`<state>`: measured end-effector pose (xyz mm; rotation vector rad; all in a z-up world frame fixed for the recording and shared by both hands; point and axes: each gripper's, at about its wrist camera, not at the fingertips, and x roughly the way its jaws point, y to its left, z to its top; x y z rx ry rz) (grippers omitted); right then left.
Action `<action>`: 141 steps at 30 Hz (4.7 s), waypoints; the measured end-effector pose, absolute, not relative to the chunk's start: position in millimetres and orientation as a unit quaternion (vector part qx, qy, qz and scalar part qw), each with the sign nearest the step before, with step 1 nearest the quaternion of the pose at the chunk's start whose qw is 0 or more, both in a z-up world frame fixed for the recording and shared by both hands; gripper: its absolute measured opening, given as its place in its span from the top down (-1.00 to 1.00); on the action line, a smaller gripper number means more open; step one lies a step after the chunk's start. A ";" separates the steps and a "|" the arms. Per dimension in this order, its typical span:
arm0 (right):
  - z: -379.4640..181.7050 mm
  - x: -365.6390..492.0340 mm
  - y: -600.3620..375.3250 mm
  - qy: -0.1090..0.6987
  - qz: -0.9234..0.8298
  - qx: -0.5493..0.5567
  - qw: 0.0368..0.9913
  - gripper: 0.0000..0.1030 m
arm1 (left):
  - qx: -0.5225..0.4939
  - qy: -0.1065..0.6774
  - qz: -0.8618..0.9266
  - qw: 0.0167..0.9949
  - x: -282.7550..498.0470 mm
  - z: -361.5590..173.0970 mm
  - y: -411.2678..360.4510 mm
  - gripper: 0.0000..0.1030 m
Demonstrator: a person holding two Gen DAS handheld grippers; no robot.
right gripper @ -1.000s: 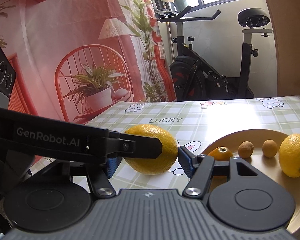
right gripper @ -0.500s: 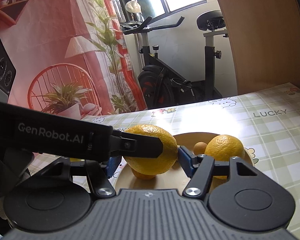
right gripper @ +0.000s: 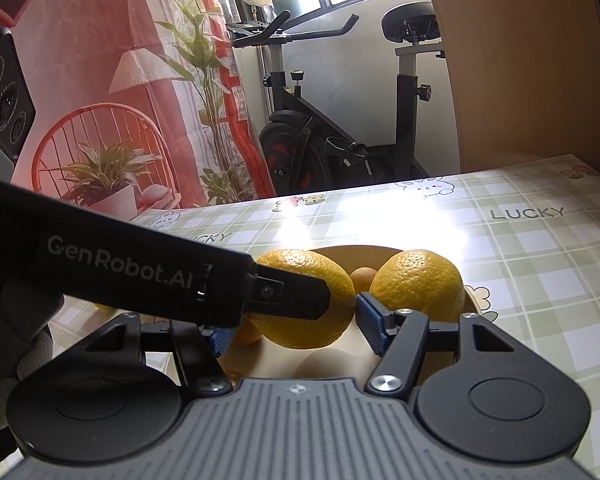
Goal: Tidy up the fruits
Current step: 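Carry the second lemon onto the plate beside the first lemon, then open both grippers and withdraw them from the plate, then move both grippers toward the yellow-green lime on the tablecloth, then close both grippers together around the yellow-green lime and lift it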
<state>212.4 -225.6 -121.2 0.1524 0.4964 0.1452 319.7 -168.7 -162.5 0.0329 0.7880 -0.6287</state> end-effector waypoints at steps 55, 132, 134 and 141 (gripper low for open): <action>-112.9 188.8 -232.0 0.199 0.046 0.094 0.975 -0.27 | -0.016 0.309 -0.162 0.937 282.0 -107.6 -20.9 -0.26; -157.4 326.8 -3.9 0.328 0.209 -0.010 0.921 0.06 | -0.090 0.349 -0.178 0.916 341.7 -181.9 70.9 0.08; -156.7 326.0 -4.6 0.328 0.211 -0.009 0.921 0.06 | -0.093 0.346 -0.175 0.917 339.2 -182.4 70.3 0.08; -155.0 321.1 -4.9 0.321 0.224 -0.008 0.920 0.06 | -0.089 0.339 -0.166 0.922 331.1 -179.2 69.8 0.08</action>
